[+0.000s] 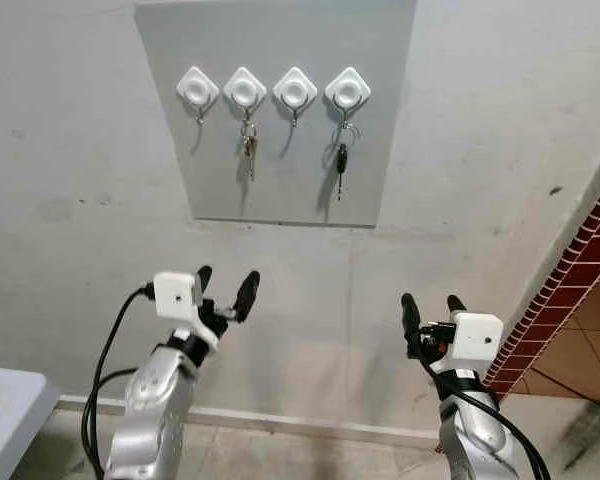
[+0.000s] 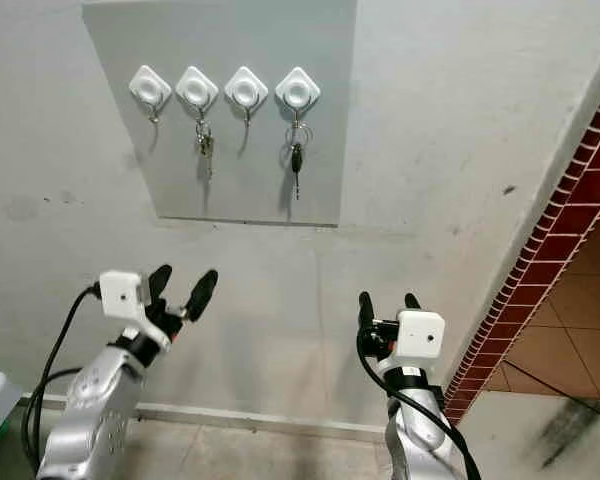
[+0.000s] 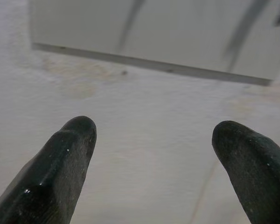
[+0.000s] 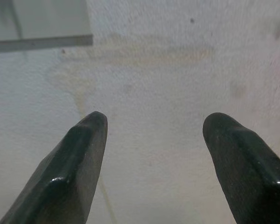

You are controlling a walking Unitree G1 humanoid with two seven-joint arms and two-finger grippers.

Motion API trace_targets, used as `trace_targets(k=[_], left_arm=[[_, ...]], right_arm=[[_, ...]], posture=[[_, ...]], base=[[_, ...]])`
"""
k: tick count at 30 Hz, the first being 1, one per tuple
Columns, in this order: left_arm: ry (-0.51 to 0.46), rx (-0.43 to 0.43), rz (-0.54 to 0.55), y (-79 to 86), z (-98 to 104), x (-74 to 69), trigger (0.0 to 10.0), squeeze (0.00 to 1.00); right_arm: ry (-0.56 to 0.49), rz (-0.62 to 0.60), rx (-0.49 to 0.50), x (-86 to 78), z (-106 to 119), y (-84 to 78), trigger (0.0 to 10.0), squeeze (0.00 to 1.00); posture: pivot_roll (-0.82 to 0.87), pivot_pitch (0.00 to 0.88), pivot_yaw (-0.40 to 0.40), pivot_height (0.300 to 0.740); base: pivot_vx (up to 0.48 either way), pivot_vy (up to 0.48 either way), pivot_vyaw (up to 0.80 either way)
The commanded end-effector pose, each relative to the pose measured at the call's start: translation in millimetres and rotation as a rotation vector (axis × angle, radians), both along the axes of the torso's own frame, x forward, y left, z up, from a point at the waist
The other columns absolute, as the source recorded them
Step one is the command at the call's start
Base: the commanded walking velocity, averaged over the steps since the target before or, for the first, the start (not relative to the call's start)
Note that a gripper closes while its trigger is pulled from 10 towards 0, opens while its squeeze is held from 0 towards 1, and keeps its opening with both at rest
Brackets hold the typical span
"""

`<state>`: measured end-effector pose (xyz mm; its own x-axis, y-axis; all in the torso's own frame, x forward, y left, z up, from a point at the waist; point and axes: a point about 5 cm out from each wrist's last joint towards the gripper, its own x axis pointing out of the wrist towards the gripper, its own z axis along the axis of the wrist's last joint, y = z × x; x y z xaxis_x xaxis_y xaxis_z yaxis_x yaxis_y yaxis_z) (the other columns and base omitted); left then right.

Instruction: Hang keys on a hook

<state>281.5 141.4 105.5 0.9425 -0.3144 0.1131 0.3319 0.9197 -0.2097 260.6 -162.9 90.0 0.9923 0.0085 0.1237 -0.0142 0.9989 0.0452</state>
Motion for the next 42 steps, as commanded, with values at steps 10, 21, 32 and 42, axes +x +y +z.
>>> trace_targets(k=[10,21,32,42], left_arm=[[0.022,0.034,0.046,1.3,-25,-16.9,10.0,0.0],[-0.046,0.011,0.05,1.6,-9,-10.9,10.0,0.0],[-0.06,0.03,0.063,4.9,-4,-5.7,10.0,0.0],[-0.065,0.025,0.076,6.7,-3,-2.2,10.0,0.0]], right_arm=[[0.043,-0.003,-0.007,-9.9,-9,-7.5,10.0,0.0],[0.023,-0.01,-0.039,-10.8,-7,-10.0,10.0,0.0],[0.032,0.002,-0.056,-9.3,-7,-10.1,10.0,0.0],[0.033,0.017,-0.064,-8.5,-6,-11.2,10.0,0.0]], posture=[[0.0,0.0,0.018,0.74],[0.0,0.0,0.013,0.74],[0.0,0.0,0.006,0.74],[0.01,0.0,-0.007,0.74]], base=[[0.0,0.0,0.0],[0.0,0.0,0.19],[0.0,0.0,0.8],[0.0,0.0,0.8]])
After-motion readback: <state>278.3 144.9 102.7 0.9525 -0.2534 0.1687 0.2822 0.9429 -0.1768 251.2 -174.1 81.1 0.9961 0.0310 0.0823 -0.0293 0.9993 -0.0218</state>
